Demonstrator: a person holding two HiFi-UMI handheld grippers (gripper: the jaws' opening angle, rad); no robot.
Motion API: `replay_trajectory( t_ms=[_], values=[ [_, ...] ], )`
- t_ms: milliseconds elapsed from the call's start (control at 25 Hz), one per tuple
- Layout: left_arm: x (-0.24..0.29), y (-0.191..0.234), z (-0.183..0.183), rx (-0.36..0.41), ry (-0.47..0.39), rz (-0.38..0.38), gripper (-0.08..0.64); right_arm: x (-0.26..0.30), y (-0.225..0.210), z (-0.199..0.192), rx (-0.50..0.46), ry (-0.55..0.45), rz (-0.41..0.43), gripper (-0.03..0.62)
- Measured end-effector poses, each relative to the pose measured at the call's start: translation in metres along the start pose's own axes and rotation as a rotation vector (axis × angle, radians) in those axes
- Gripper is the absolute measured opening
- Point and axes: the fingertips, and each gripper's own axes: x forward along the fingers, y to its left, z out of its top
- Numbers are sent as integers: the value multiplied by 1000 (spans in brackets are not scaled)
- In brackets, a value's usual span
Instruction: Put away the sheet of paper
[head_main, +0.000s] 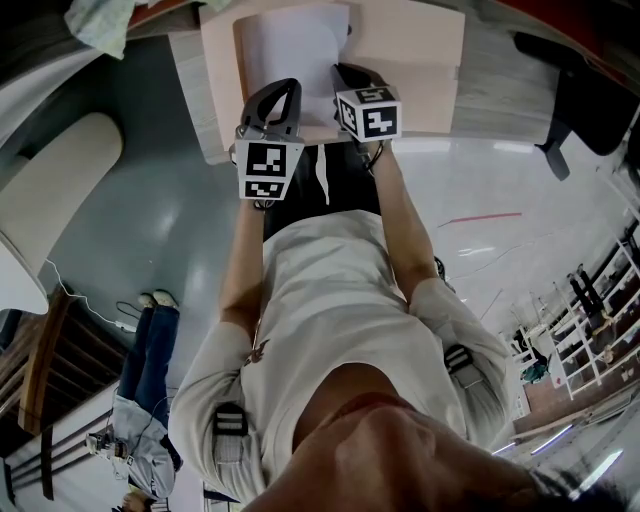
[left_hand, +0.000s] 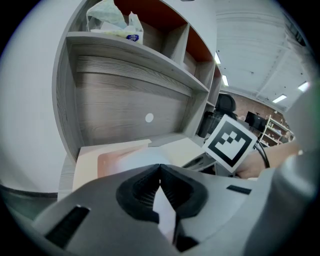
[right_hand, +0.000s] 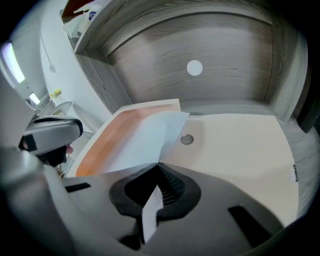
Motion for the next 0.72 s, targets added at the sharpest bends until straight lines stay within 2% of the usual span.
replay_trajectory(
  t_ms=[720],
  values=[
    [-10, 12, -10, -18, 10, 16, 17, 20, 21, -1, -75, 28, -7, 20]
  ],
)
